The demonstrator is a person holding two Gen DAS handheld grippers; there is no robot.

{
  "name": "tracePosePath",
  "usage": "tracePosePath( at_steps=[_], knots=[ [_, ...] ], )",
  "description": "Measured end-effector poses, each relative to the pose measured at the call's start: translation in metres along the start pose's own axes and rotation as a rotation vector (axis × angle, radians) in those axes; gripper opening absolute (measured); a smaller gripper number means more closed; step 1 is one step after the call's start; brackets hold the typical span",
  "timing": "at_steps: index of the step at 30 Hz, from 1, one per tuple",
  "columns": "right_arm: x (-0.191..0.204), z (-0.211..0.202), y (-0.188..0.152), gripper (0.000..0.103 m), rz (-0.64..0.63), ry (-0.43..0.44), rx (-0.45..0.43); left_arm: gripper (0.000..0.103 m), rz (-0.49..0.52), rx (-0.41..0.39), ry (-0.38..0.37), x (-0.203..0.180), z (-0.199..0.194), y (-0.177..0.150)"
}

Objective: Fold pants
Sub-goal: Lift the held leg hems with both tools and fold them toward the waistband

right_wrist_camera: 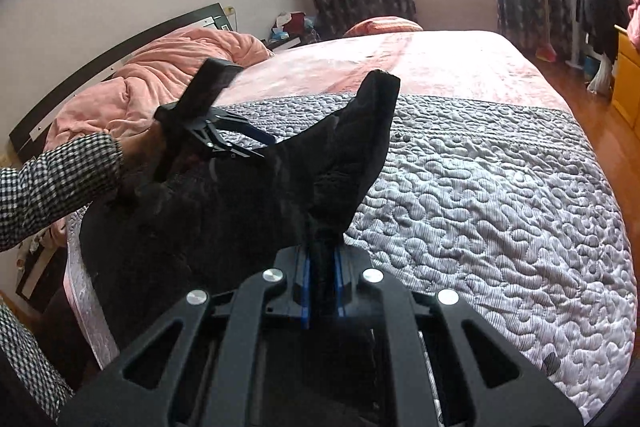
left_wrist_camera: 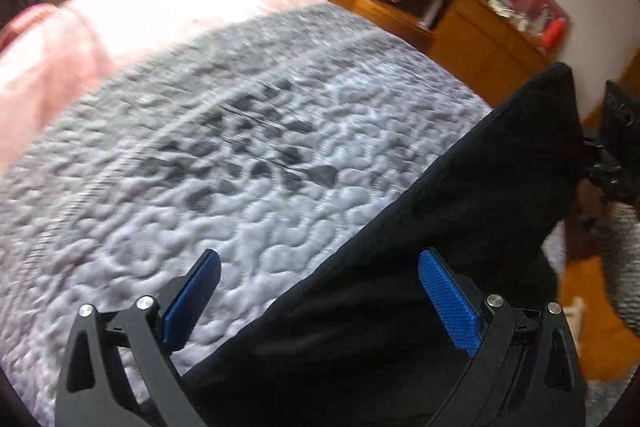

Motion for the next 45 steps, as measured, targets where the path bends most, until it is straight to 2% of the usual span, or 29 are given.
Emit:
tracePosePath(
  at_steps=[4,7,8,9,10,11,13,15,18,19,20,22,24,25,28,32,34,37,39,42,45],
  knots=[
    [0.000,-0.003,0.000,0.007,-0.010,0.004,-0.005,0.099,-0.062,0.048,-0.142,0.011,0.009,0.001],
    [-0.001,-0.006,0.001,0.007,0.002,0.006,-0.015,0.099,-0.178,0.124,-0.257,0.021,0.020,-0.011],
    [-0.002,-0.006,0.002,0.007,0.004,0.006,-0.019,0.097,-0.197,0.135,-0.270,0.023,0.023,-0.014],
    [-0.002,-0.007,0.002,0.008,0.008,0.004,-0.021,0.089,-0.191,0.141,-0.271,0.021,0.025,-0.018],
    [-0.002,-0.008,0.003,0.008,0.013,0.001,-0.024,0.073,-0.180,0.139,-0.271,0.019,0.025,-0.021],
    [-0.003,-0.009,0.004,0.008,0.020,-0.005,-0.028,0.064,-0.176,0.133,-0.273,0.018,0.023,-0.024],
    [-0.005,-0.010,0.004,0.008,0.038,-0.011,-0.034,0.024,-0.177,0.114,-0.282,0.014,0.018,-0.031],
    [-0.006,-0.010,0.004,0.008,0.054,-0.034,-0.041,0.013,-0.145,0.069,-0.259,0.003,0.007,-0.036],
    [-0.009,-0.011,0.005,0.008,0.099,-0.060,-0.056,0.008,-0.098,-0.049,-0.171,-0.016,-0.012,-0.036],
    [-0.009,-0.013,0.005,0.008,0.122,-0.062,-0.068,0.008,-0.090,-0.114,-0.125,-0.027,-0.026,-0.038],
    [-0.008,-0.014,0.006,0.008,0.140,-0.060,-0.080,0.008,-0.083,-0.145,-0.079,-0.035,-0.034,-0.039],
    [-0.002,-0.018,0.006,0.008,0.147,-0.075,-0.104,0.008,-0.010,-0.215,0.113,-0.073,-0.052,-0.047],
    [0.007,-0.022,0.002,0.009,0.125,-0.106,-0.128,0.008,0.103,-0.239,0.315,-0.116,-0.060,-0.061],
    [0.011,-0.024,-0.002,0.009,0.113,-0.120,-0.131,0.008,0.150,-0.241,0.393,-0.136,-0.060,-0.070],
    [0.025,-0.030,-0.024,0.011,0.068,-0.152,-0.123,0.008,0.195,-0.258,0.533,-0.186,-0.054,-0.107],
    [0.042,-0.035,-0.062,0.014,0.021,-0.195,-0.086,0.008,0.291,-0.281,0.744,-0.243,-0.025,-0.160],
    [0.048,-0.035,-0.077,0.015,0.013,-0.208,-0.057,0.008,0.315,-0.271,0.786,-0.265,-0.005,-0.188],
    [0.051,-0.036,-0.104,0.022,0.021,-0.207,0.017,0.008,0.300,-0.234,0.784,-0.283,0.020,-0.221],
    [0.052,-0.037,-0.124,0.035,0.023,-0.214,0.068,0.008,0.294,-0.190,0.799,-0.286,0.039,-0.239],
    [0.049,-0.045,-0.157,0.041,0.068,-0.211,0.146,0.008,0.278,-0.141,0.801,-0.283,0.063,-0.261],
    [0.030,-0.054,-0.185,0.041,0.185,-0.229,0.206,0.009,0.244,-0.094,0.786,-0.276,0.083,-0.271]
  ],
)
Point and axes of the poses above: each gripper's, at about its wrist camera, not at the fingertips, and z roughly the way its jaws point, x to its left, y to its top, the point moved 1 cm from there along z, roughly the way its jaws point, and after that the axes turned 13 degrees about -y, right-handed, at the moved point
